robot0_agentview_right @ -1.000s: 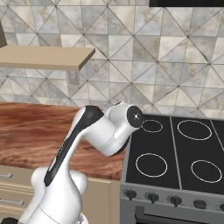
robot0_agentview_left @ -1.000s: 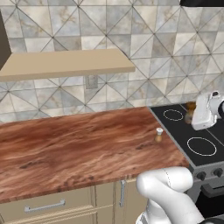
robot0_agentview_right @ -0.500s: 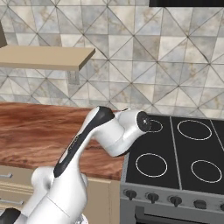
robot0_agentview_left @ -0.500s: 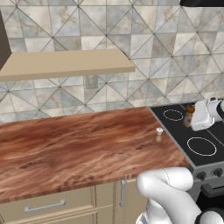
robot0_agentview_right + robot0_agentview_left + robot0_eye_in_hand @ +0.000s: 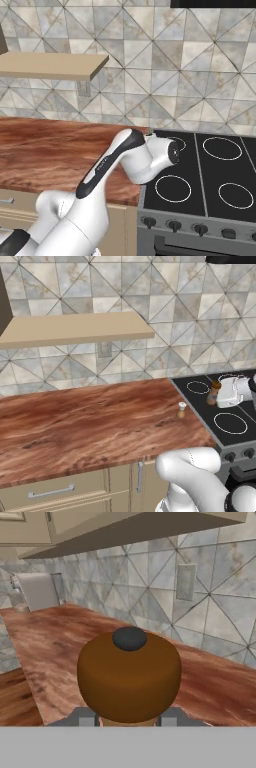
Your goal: Take 2 condiments from the cabinet and move them on the counter near the stove.Make sure the condiments are lined up with each other, next to each other.
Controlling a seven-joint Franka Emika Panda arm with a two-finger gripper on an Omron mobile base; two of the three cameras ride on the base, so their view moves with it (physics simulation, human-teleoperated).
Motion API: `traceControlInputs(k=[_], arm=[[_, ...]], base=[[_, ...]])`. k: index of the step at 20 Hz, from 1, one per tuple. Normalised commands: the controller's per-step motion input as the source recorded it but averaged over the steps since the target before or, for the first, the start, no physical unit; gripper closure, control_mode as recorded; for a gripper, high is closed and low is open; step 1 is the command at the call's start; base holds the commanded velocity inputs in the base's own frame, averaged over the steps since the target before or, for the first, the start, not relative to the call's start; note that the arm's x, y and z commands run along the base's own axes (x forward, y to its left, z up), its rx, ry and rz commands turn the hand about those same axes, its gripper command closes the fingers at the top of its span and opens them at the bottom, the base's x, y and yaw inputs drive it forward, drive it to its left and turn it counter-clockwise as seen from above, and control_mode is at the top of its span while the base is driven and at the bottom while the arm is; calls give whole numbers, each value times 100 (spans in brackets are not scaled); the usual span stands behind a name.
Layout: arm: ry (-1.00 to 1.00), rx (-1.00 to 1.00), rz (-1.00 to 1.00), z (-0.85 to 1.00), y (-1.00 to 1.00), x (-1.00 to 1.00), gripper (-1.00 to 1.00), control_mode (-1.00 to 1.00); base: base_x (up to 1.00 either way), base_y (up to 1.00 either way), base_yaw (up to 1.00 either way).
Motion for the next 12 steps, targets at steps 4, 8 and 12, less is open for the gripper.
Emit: traceControlInputs(k=[4,8,12], arm=[[0,9,0,-36,-8,14,100,-100],[2,5,0,-36,-4,16,100,-100],[8,1,0,-27,-3,2,100,-100]], base=[[0,0,0],[0,0,0],[0,0,0]])
